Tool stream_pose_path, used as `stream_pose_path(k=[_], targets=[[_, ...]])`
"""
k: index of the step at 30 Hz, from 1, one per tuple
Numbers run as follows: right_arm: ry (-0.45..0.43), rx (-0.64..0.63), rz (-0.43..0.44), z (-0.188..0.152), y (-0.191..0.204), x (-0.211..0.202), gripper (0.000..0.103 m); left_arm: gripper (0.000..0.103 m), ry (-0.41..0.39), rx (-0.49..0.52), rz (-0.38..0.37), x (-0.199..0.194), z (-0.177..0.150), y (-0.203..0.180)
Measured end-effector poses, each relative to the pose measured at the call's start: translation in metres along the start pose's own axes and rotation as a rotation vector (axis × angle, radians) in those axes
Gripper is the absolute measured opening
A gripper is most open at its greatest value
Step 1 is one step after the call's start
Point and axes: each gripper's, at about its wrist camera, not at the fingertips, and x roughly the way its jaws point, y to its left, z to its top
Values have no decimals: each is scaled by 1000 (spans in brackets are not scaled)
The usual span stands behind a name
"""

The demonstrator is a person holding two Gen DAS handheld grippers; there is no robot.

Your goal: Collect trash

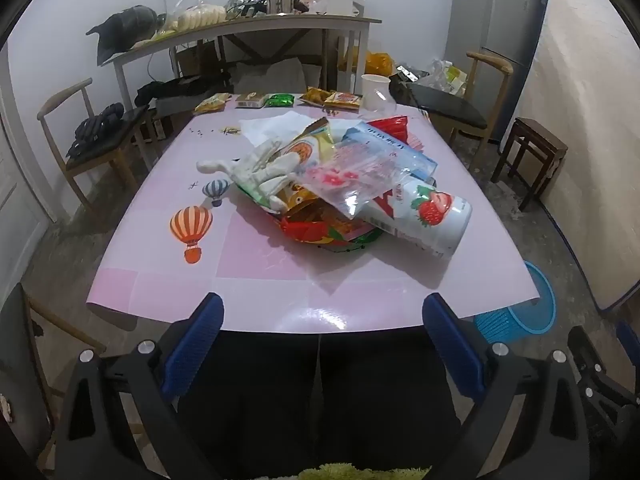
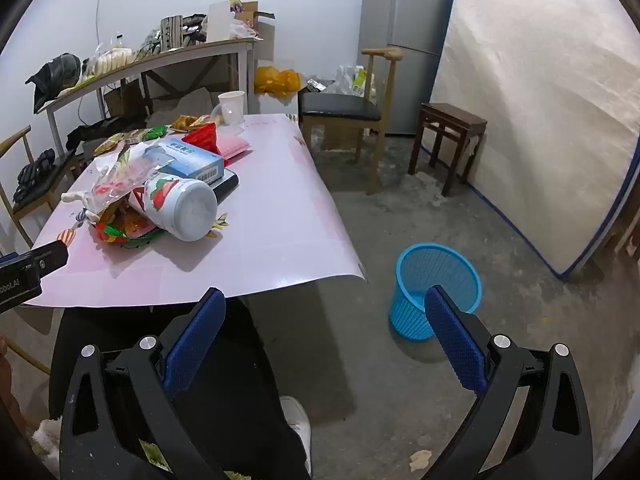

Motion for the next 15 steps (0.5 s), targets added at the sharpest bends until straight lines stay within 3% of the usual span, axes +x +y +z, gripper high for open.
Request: stream_pose_path(k=[15], targets=[[4,-9,16,3,3,5,95,97,2,-17,33,3,-3,15]])
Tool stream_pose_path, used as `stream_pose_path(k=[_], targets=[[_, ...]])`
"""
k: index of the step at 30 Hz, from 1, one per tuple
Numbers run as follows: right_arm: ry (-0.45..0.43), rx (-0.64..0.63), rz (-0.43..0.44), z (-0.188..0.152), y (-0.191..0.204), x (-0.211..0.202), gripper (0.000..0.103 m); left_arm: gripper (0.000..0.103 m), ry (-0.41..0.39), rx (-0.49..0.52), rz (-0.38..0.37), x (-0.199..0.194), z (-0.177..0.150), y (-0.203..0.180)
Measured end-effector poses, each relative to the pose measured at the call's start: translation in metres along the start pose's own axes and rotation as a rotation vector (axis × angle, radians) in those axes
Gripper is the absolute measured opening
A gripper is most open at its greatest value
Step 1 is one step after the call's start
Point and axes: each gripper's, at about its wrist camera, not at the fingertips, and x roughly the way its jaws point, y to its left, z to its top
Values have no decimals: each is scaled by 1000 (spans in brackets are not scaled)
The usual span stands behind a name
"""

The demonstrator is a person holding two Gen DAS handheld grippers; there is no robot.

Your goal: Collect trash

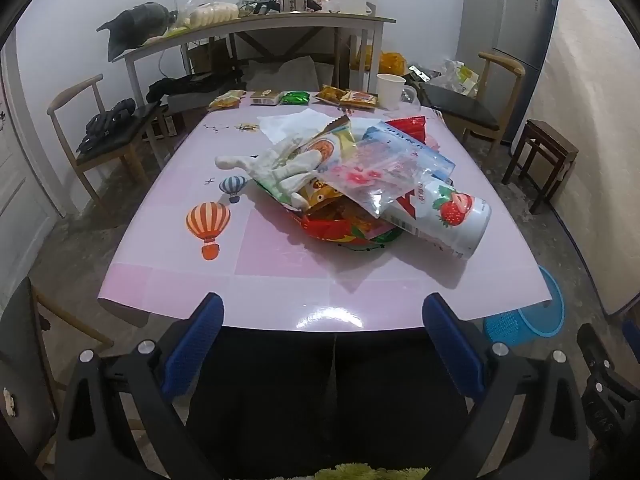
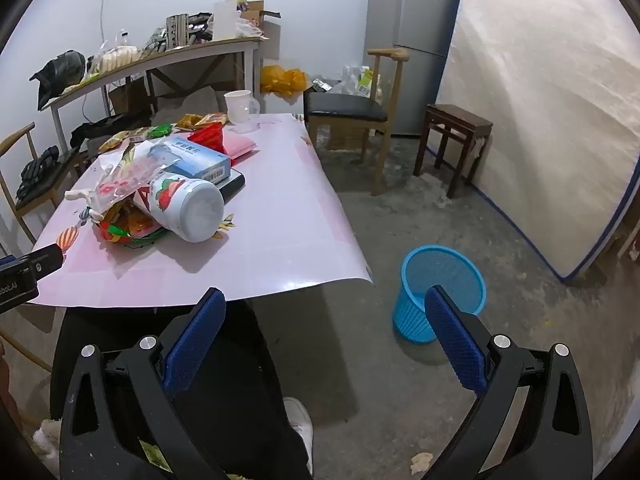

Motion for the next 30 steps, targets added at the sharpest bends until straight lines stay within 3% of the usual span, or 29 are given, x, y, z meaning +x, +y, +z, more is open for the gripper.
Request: stream_pose_path(k=[30], targets=[[-3,-27,0,0,9,-1,95,97,10,-15,10,2,2,5]])
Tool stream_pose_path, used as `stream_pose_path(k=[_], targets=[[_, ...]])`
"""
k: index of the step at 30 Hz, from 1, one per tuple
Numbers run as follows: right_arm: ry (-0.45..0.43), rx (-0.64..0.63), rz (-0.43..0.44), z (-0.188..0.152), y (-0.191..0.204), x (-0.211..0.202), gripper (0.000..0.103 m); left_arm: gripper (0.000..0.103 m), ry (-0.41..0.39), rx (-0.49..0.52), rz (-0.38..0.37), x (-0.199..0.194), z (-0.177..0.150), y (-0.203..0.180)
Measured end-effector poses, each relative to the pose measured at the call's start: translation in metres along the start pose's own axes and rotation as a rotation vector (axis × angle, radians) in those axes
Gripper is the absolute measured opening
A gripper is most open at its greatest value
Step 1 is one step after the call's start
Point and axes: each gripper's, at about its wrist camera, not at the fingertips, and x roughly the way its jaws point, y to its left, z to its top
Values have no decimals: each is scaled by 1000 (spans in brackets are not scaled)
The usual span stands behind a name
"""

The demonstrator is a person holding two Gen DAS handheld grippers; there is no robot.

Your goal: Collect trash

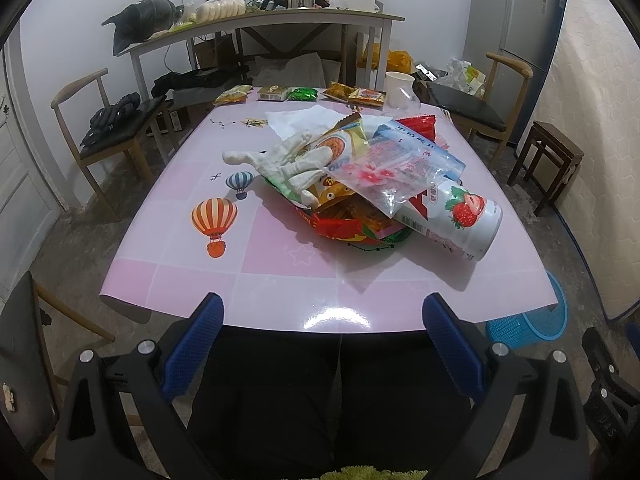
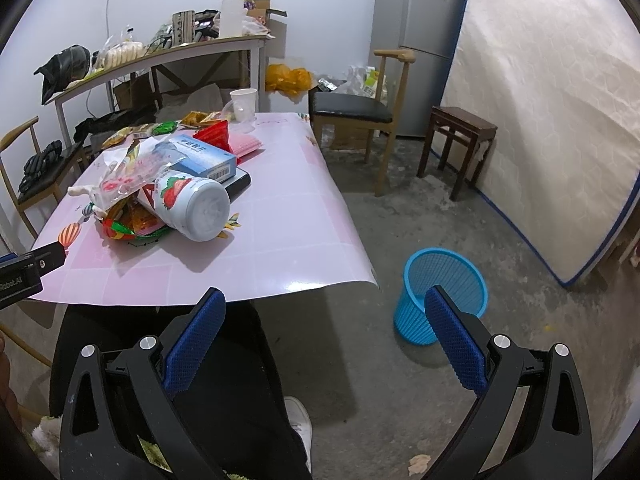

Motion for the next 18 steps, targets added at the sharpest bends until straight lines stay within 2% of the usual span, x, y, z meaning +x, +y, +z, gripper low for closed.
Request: stream_pose_path(k=[18], targets=[[-3,-2,2,1,2,-1,95,97,5,0,0,1,1,3]])
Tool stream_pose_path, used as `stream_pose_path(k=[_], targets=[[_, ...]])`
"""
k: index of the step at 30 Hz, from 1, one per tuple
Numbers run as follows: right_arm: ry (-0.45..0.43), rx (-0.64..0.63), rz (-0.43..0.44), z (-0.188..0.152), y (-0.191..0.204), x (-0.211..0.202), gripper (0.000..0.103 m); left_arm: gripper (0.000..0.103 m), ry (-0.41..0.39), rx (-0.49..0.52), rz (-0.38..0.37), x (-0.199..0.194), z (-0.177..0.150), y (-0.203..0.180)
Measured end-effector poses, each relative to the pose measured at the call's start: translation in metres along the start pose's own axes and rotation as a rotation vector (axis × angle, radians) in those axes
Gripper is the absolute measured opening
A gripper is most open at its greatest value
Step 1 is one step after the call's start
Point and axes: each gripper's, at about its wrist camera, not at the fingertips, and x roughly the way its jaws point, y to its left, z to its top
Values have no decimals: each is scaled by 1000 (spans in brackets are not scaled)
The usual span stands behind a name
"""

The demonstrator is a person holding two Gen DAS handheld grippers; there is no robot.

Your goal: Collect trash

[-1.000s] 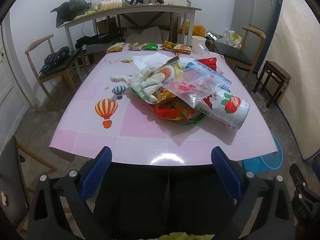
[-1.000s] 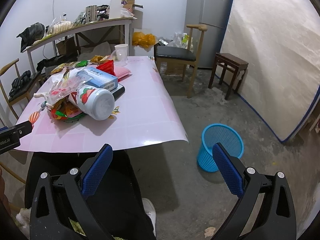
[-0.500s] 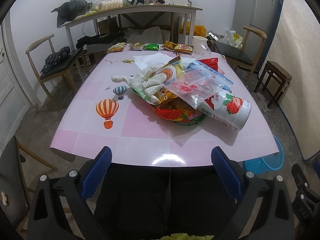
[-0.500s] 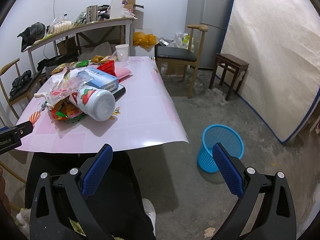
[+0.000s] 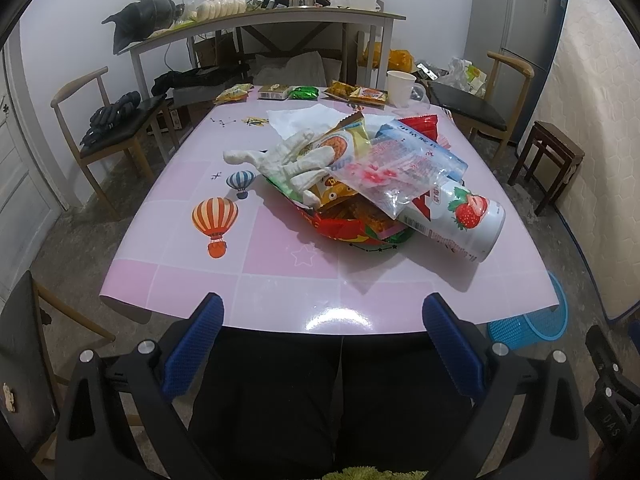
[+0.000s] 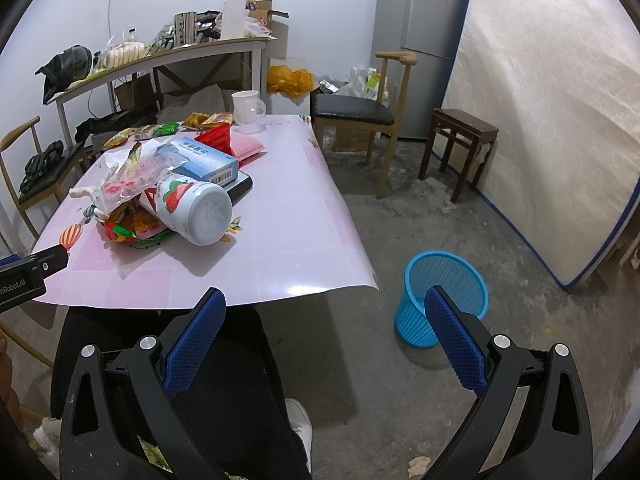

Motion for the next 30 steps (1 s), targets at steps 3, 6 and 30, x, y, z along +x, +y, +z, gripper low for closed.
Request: stream_pose_path(k=[3,6,30], targets=[[-1,-1,1,1,0,0,95,97,1,0,0,0,0,1],[-1,-1,1,1,0,0,95,97,1,0,0,0,0,0],[11,9,3,2,1,6,95,97,20,-3,1,12,1,3]])
